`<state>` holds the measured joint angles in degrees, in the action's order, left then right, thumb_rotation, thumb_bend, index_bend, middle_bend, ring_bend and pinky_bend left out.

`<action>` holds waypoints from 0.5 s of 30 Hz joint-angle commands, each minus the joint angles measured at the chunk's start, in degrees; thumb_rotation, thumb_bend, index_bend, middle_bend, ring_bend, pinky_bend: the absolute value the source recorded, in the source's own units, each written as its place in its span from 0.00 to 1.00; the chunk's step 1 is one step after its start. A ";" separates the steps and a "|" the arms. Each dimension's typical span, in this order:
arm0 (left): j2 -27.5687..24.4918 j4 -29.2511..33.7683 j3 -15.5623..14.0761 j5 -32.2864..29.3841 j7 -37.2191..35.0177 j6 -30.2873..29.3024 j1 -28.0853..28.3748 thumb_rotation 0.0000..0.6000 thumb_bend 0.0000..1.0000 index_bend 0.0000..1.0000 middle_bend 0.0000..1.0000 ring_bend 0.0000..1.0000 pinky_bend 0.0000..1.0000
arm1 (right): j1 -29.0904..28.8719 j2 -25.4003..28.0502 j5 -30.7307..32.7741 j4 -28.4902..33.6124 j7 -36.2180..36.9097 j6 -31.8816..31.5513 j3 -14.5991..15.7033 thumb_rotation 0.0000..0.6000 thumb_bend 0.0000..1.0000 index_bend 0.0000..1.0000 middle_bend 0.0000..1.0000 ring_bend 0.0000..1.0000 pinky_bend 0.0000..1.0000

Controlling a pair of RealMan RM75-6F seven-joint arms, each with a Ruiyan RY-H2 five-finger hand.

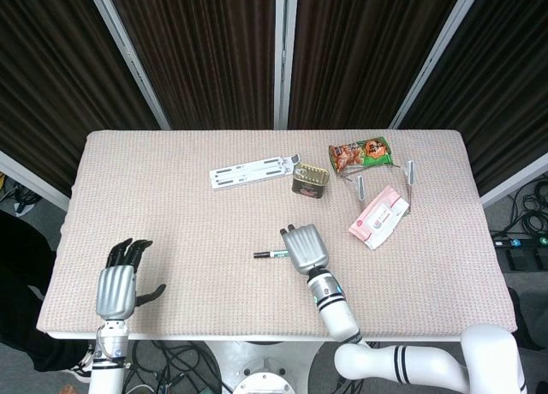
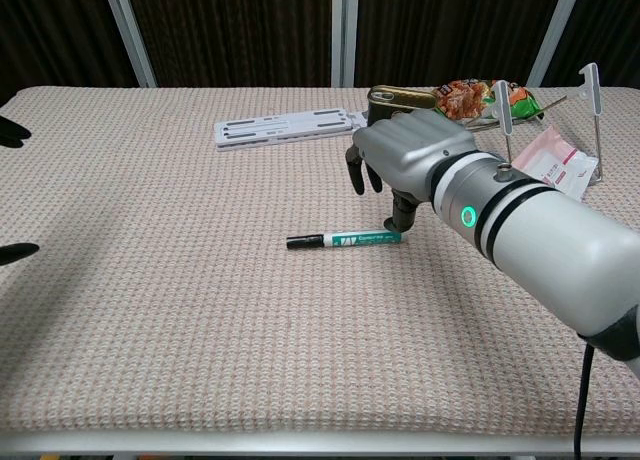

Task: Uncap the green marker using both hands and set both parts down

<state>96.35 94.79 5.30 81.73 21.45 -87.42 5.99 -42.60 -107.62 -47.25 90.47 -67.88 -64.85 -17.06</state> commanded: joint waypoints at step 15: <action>0.43 -0.61 -0.07 -1.36 0.17 0.87 0.53 1.00 0.00 0.20 0.20 0.11 0.13 | -3.05 -4.46 2.56 -8.60 4.39 -1.68 2.69 1.00 0.15 0.53 0.47 0.62 0.79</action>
<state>96.79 94.18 5.26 80.39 21.60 -86.55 6.52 -45.44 -111.65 -44.58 82.46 -64.00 -66.62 -14.59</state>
